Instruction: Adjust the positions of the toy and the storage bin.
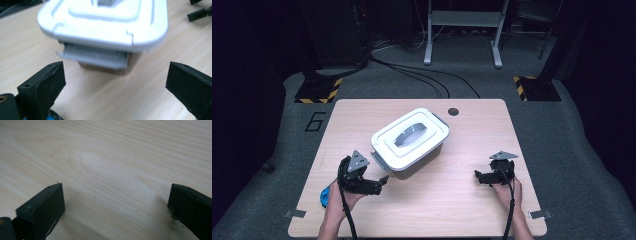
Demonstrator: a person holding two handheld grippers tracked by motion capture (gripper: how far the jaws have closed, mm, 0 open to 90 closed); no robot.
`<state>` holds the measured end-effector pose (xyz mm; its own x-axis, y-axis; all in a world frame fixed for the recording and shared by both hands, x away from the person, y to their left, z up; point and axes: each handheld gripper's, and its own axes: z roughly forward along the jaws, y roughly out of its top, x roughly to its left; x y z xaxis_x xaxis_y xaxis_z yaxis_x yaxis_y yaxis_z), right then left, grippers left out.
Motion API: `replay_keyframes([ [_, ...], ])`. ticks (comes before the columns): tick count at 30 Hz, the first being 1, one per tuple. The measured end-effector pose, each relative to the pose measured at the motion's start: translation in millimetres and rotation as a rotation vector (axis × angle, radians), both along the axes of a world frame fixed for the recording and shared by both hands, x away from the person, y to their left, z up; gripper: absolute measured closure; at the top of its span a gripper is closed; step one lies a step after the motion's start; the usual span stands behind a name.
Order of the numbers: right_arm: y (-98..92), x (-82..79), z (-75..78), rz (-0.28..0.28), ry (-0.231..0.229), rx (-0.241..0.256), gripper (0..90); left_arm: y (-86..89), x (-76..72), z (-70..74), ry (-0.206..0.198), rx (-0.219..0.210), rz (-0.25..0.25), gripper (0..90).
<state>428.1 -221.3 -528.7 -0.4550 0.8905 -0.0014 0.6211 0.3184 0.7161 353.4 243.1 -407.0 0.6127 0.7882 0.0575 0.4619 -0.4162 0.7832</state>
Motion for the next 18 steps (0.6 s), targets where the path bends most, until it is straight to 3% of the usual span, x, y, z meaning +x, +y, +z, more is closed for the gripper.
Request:
replay_keyframes([
  [3, 0.0, 0.0, 0.0, 0.0, 0.0, 0.0, 0.1, -5.9, 15.7, 6.9, 0.01, -0.003, -0.01, 0.3],
  [4, 0.1, 0.0, 0.0, -0.001, -0.001, -0.001, 0.1, -11.8, 27.3, 9.8, 0.022, -0.005, -0.018, 0.0],
  [6, 0.1, 0.0, 0.0, -0.001, -0.001, -0.001, 0.1, -14.3, 31.9, 10.3, 0.018, -0.01, -0.018, 0.0],
  [7, 0.2, -0.1, 0.1, -0.001, 0.001, 0.001, 0.1, -21.0, 42.8, 13.8, 0.022, 0.002, -0.027, 0.0],
  [12, 0.0, 0.0, -0.1, 0.001, -0.003, -0.002, 0.2, -36.5, 64.8, 19.8, 0.033, 0.02, -0.061, 1.5],
  [13, 0.2, -0.1, 0.0, -0.001, -0.001, -0.001, 0.2, -44.1, 74.9, 21.9, 0.034, 0.031, -0.075, 13.2],
  [16, 0.4, -0.1, 0.0, -0.001, 0.0, 0.0, 0.3, -51.3, 85.2, 22.6, 0.03, 0.042, -0.074, 19.5],
  [17, 0.4, -0.1, 0.1, -0.001, 0.0, 0.001, 0.3, -56.7, 93.9, 22.8, 0.023, 0.046, -0.073, 30.5],
  [18, 0.4, -0.1, 0.1, -0.001, 0.0, 0.001, 0.3, -56.7, 93.9, 22.8, 0.023, 0.046, -0.073, 31.1],
])
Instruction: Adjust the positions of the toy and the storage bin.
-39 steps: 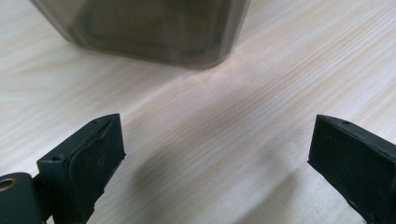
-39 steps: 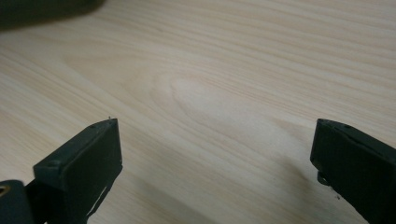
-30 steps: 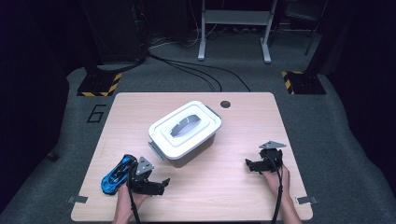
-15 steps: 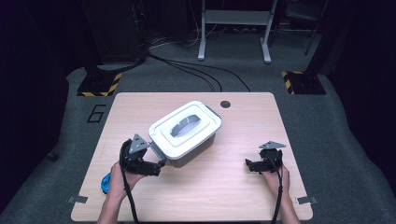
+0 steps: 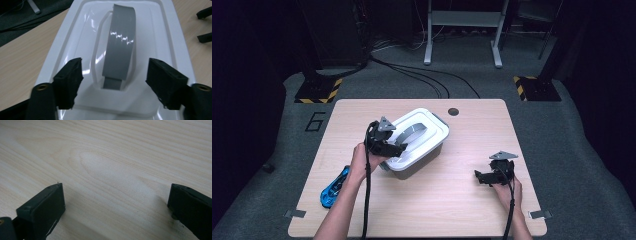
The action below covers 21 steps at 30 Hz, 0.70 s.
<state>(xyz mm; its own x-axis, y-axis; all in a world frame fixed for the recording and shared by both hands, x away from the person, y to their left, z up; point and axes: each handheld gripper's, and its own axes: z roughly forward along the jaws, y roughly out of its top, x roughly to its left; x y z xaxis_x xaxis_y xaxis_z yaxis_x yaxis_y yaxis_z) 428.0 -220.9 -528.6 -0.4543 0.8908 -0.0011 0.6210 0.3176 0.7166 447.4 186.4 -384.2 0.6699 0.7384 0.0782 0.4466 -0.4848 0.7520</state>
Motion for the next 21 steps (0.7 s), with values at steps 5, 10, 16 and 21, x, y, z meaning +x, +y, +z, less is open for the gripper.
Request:
replay_keyframes([
  [5, 0.1, 0.0, 0.1, 0.0, 0.0, 0.001, 0.4, -7.1, 13.3, -0.8, -0.015, -0.01, -0.016, 48.8],
  [10, 0.3, -0.1, 0.1, -0.001, 0.002, 0.002, 0.5, -8.8, 11.5, -2.8, -0.005, -0.019, -0.038, 63.4],
  [16, 0.4, -0.2, 0.1, -0.001, 0.002, 0.003, 0.6, -10.8, 7.7, -2.9, -0.026, 0.012, -0.017, 65.1],
  [21, 0.4, -0.2, 0.1, -0.001, 0.002, 0.003, 0.6, -6.5, 6.6, -2.5, -0.036, 0.037, 0.014, 66.6],
])
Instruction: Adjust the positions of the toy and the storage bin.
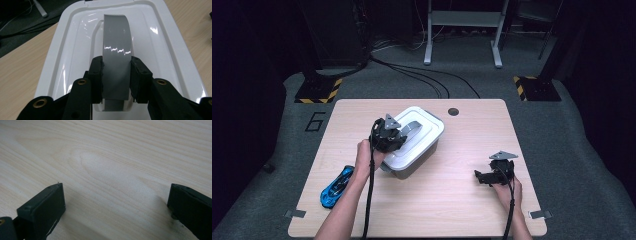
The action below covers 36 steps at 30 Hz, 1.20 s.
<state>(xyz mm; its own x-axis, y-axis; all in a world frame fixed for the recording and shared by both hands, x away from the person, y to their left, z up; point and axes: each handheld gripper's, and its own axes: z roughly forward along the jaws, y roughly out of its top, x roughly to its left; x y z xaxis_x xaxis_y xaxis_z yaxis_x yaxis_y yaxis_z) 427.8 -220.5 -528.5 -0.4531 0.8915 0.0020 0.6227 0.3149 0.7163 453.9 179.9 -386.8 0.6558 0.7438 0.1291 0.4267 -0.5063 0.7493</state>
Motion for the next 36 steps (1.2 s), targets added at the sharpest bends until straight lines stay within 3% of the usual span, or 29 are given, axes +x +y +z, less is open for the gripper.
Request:
replay_keyframes([
  [10, 0.2, -0.1, 0.1, -0.001, 0.001, 0.002, 0.6, 12.5, -0.6, 0.9, -0.002, 0.019, -0.056, 66.8],
  [20, 0.3, -0.3, 0.1, -0.002, 0.001, 0.002, 0.7, 29.0, -6.3, 1.3, 0.019, 0.001, -0.04, 66.2],
  [24, 0.3, -0.1, 0.0, -0.002, 0.001, 0.002, 0.7, 28.2, -5.4, 1.0, 0.028, -0.01, -0.04, 63.1],
  [25, 0.3, -0.2, 0.1, -0.002, 0.0, 0.002, 0.7, 27.5, -4.7, 1.4, 0.044, -0.02, -0.045, 54.3],
  [28, 0.3, -0.1, 0.1, -0.002, 0.0, 0.002, 0.7, 22.7, -2.4, 5.3, 0.038, -0.018, -0.045, 48.3],
  [31, 0.3, -0.1, 0.0, -0.002, 0.001, 0.003, 0.7, 19.7, -1.2, 7.6, 0.027, -0.026, -0.037, 49.7],
  [36, 0.2, -0.1, 0.0, -0.002, 0.001, 0.003, 0.8, 15.8, 1.6, 10.8, 0.019, -0.001, -0.034, 56.0],
])
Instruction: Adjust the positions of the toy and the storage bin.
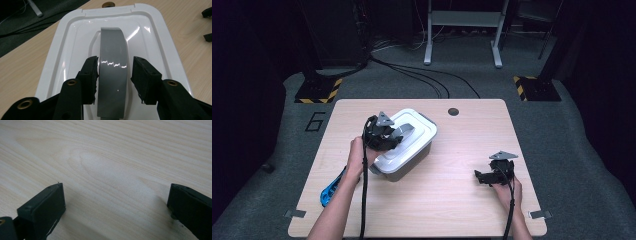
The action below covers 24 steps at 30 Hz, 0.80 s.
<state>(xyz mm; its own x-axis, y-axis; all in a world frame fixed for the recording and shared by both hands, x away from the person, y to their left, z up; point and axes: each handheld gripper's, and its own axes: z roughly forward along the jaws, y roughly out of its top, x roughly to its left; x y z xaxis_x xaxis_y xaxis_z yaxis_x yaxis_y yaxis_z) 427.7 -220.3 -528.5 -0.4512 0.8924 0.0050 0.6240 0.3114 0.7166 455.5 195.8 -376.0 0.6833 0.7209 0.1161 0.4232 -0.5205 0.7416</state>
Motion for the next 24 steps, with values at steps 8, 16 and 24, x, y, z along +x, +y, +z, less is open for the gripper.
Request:
replay_keyframes([
  [8, 0.0, 0.0, 0.0, 0.0, 0.0, 0.0, 0.8, -3.1, 2.0, -2.3, 0.013, 0.031, 0.014, 66.1],
  [16, 0.0, -0.1, 0.0, 0.0, 0.0, 0.0, 0.8, -2.1, 0.7, 1.9, -0.008, 0.01, 0.016, 66.8],
  [24, 0.1, 0.0, 0.1, 0.0, 0.0, 0.001, 0.9, 4.5, -3.8, 21.4, -0.05, -0.016, 0.02, 66.8],
])
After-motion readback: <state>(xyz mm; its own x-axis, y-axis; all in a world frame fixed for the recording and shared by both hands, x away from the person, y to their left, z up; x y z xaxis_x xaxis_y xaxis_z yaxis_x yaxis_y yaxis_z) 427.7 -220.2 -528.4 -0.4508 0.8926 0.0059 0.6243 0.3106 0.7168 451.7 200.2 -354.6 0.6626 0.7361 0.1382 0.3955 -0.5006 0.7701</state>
